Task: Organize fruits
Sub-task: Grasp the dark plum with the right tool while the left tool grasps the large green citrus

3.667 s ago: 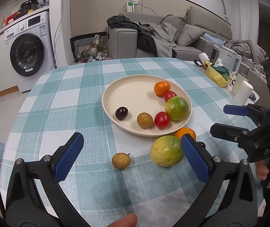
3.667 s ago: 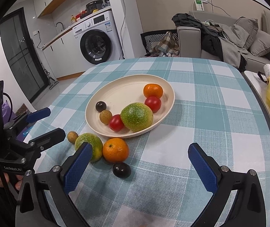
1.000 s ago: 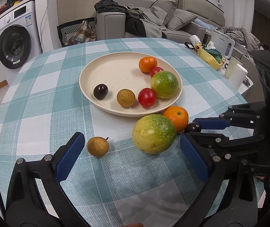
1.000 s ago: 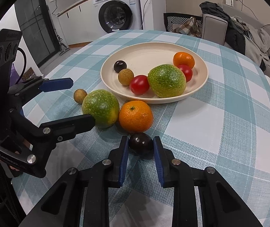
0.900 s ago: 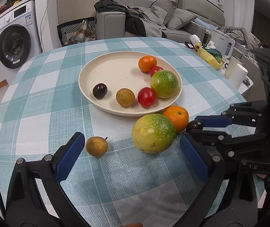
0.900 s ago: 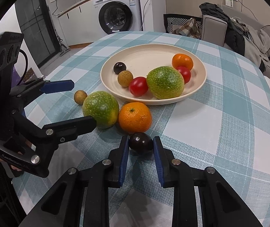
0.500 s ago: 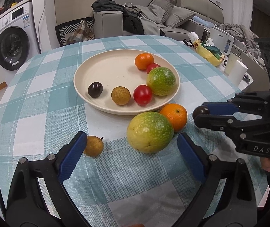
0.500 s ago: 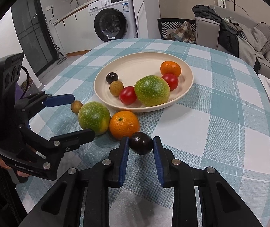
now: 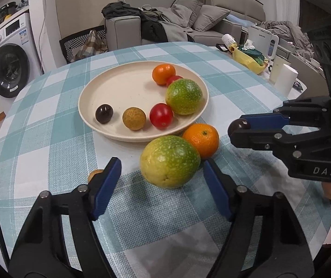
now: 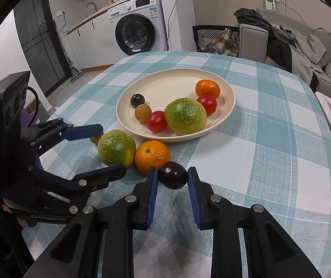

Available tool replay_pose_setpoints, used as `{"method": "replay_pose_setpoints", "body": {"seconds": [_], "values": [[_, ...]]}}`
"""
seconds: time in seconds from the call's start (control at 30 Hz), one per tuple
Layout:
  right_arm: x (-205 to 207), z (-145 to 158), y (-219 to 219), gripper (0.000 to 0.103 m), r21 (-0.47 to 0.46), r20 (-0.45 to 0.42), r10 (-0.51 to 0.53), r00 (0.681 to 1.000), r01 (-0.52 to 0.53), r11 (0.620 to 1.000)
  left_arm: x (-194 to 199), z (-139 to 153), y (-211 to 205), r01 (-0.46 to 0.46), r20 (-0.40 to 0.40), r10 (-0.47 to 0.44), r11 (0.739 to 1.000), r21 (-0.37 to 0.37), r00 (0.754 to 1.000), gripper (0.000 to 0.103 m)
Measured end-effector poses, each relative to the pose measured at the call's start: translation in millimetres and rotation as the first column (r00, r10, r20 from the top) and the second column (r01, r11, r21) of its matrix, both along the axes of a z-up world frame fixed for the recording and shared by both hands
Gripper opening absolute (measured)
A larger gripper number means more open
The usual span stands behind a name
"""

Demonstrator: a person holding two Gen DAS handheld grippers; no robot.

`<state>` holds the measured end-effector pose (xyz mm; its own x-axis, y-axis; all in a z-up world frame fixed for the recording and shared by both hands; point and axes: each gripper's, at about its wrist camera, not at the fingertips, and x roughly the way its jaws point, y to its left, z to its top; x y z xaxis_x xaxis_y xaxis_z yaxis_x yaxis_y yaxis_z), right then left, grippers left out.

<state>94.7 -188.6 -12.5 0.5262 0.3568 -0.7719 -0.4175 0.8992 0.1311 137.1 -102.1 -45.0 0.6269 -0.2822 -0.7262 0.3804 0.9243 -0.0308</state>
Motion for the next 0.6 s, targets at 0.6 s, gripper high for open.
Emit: {"method": "replay_pose_setpoints", "body": {"seconds": [0.6], "values": [[-1.1, 1.1, 1.7, 0.027, -0.001, 0.003, 0.005, 1.000, -0.005, 1.000, 4.3, -3.7, -4.5, 0.022, -0.032, -0.023, 0.999, -0.035, 0.999, 0.052]]}}
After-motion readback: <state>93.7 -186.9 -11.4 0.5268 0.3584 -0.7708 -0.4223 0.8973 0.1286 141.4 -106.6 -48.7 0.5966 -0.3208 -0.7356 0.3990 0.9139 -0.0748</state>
